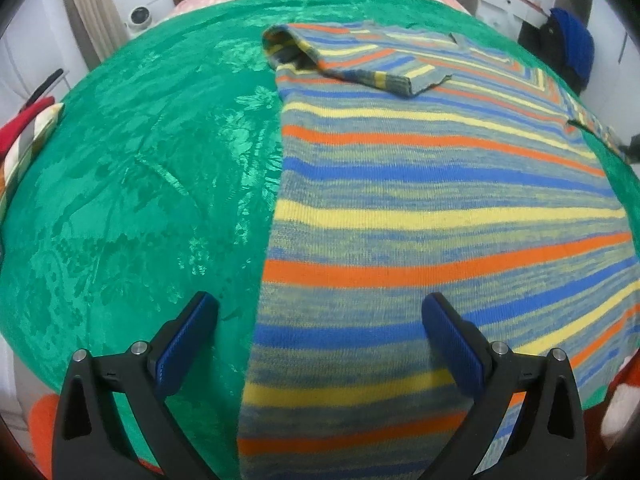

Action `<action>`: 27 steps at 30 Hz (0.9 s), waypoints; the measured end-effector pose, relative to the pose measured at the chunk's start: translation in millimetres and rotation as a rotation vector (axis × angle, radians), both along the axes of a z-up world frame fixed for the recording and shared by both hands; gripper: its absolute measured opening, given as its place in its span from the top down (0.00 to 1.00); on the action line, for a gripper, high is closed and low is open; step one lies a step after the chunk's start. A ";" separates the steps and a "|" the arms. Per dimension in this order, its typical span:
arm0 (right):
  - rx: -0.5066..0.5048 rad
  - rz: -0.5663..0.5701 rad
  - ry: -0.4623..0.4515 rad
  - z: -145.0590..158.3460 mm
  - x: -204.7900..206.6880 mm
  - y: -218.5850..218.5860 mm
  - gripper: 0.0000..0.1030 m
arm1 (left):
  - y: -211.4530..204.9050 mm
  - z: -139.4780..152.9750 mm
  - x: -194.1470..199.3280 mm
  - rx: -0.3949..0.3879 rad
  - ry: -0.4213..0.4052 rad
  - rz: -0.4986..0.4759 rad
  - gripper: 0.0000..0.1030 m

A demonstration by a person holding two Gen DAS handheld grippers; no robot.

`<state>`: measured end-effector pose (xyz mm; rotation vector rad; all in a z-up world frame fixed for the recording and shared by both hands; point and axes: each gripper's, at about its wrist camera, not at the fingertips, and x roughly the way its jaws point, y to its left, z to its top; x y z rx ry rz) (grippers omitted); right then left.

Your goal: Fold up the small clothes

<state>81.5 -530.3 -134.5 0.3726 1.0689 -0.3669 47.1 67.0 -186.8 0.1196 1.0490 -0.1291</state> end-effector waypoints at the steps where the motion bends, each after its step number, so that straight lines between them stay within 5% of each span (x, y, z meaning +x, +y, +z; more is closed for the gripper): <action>1: 0.021 -0.005 0.006 -8.1 -3.4 -4.7 0.96 | 0.0 0.4 0.3 0.002 0.005 -0.003 0.00; 8: 0.034 -0.072 0.006 -15.0 -19.5 -37.5 0.94 | 0.1 21.0 0.4 0.068 0.043 -0.039 0.01; 11: -0.018 -0.102 0.021 -6.6 -31.3 -48.7 0.94 | -1.9 51.3 4.5 0.071 -0.025 -0.083 0.01; 12: -0.034 -0.101 0.002 -1.4 -33.9 -47.5 0.85 | -3.9 63.7 9.5 0.064 -0.052 -0.102 0.01; 17: -0.019 0.031 -0.130 27.4 -54.3 -2.7 0.74 | -38.1 109.1 69.1 0.031 -0.164 -0.233 0.01; 20: 0.048 0.094 -0.205 29.2 -75.2 40.1 0.55 | -75.4 96.9 107.3 0.057 -0.137 -0.358 0.01; 23: 0.105 0.157 -0.227 18.4 -96.6 84.6 0.53 | -112.3 51.3 135.2 0.152 -0.038 -0.471 0.01; 25: 0.134 0.188 -0.228 8.8 -112.4 111.2 0.53 | -122.6 19.8 148.8 0.230 0.012 -0.484 0.16; 26: 0.145 0.200 -0.230 5.2 -119.0 120.9 0.53 | -119.2 8.9 157.3 0.188 0.056 -0.469 0.25; 27: 0.150 0.205 -0.233 2.6 -124.9 128.4 0.53 | -110.2 8.5 164.9 0.095 0.077 -0.429 0.46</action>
